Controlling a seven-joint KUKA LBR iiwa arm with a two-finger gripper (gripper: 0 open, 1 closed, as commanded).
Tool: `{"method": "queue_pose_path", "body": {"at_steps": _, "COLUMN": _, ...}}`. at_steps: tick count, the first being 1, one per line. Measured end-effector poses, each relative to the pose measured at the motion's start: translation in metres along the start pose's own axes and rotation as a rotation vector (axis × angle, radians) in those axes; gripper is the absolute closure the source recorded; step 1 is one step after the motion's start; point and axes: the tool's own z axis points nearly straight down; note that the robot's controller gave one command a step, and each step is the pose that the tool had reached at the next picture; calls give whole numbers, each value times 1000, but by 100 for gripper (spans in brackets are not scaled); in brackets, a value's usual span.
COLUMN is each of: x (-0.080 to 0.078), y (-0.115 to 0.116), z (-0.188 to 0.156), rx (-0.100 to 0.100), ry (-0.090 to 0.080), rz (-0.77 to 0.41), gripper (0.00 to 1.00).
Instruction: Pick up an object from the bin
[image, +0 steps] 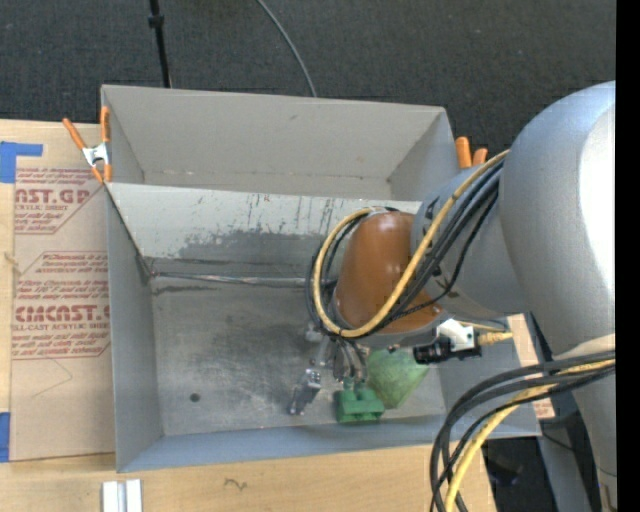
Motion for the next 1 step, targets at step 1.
{"method": "queue_pose_path", "body": {"at_steps": 1, "x": -26, "y": -104, "z": -7, "rx": 8, "ry": 4, "rz": -118, "gripper": 0}}
